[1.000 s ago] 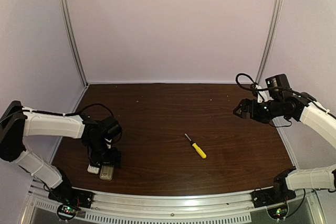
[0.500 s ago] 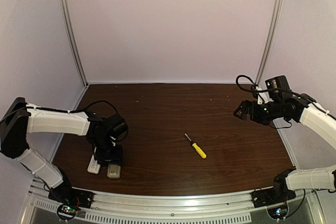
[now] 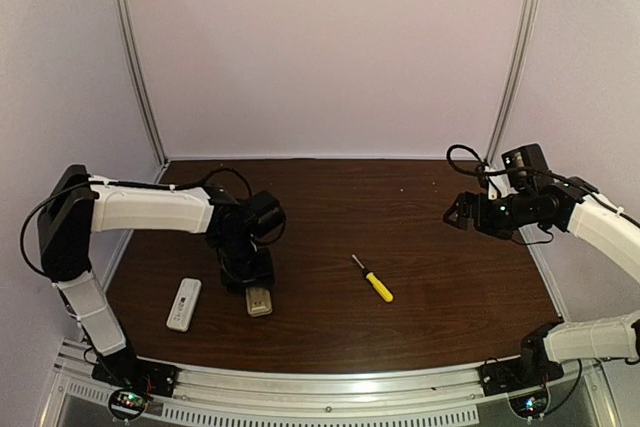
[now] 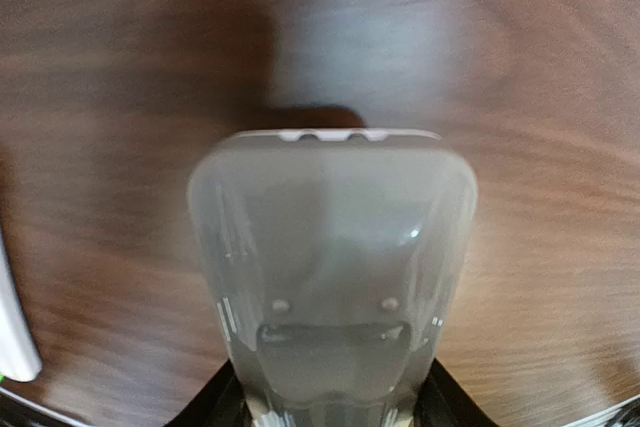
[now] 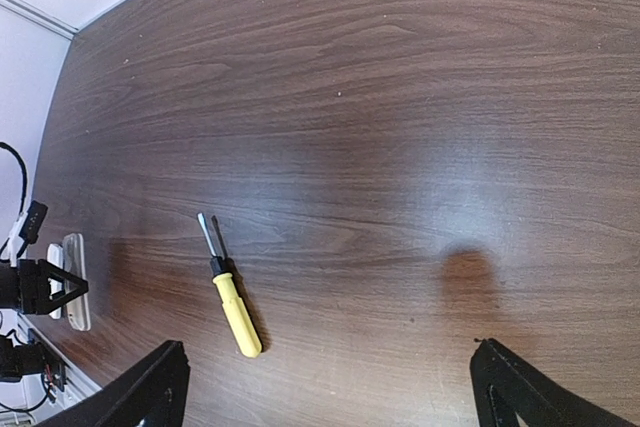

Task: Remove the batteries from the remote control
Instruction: Move the remote control to the center of the board.

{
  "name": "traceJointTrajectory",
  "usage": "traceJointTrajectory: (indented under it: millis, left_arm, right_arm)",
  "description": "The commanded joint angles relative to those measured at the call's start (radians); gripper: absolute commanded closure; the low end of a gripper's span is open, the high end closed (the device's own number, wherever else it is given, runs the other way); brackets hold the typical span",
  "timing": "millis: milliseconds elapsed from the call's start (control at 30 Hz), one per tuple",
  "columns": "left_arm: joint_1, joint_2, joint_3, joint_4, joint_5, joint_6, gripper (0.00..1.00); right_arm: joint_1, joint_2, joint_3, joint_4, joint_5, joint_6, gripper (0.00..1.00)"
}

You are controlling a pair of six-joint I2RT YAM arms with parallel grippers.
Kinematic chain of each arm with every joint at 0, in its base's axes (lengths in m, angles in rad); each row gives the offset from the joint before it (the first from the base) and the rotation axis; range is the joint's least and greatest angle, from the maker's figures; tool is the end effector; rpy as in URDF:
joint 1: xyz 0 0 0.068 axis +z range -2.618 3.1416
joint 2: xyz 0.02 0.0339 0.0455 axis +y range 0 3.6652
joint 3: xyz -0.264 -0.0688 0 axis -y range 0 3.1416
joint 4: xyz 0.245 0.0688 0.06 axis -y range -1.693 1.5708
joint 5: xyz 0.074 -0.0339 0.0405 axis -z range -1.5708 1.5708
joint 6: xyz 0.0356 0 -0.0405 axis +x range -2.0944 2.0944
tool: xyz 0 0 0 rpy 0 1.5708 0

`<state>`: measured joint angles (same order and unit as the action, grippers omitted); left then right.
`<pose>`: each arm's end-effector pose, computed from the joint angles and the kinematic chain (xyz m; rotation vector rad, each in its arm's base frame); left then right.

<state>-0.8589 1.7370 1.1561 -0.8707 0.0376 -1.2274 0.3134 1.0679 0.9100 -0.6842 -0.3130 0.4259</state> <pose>0.2044 -0.2389 0.1808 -0.5660 3.0563 -0.1897 0.2021 0.0770 0.2851 -0.0096 2.4846 0.7066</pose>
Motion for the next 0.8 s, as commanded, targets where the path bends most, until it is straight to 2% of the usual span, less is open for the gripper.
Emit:
traceJointTrajectory:
  millis: [0, 267, 533, 767]
  left_arm:
    - [-0.028, 0.105, 0.127, -0.002, 0.026, -0.092, 0.47]
    - [-0.04, 0.293, 0.317, 0.041, 0.115, -0.108, 0.46]
    - [-0.038, 0.332, 0.332, -0.018, 0.096, -0.178, 0.41]
    - [-0.038, 0.345, 0.328, 0.009, 0.123, -0.179, 0.23]
  right_arm:
    - [0.009, 0.006, 0.029, -0.021, 0.025, -0.002, 0.0]
    - [0.013, -0.04, 0.003, -0.037, 0.044, 0.006, 0.0]
    - [0.017, -0.086, -0.032, -0.06, 0.074, 0.009, 0.0]
    - [0.027, -0.098, -0.054, -0.035, 0.066, 0.019, 0.0]
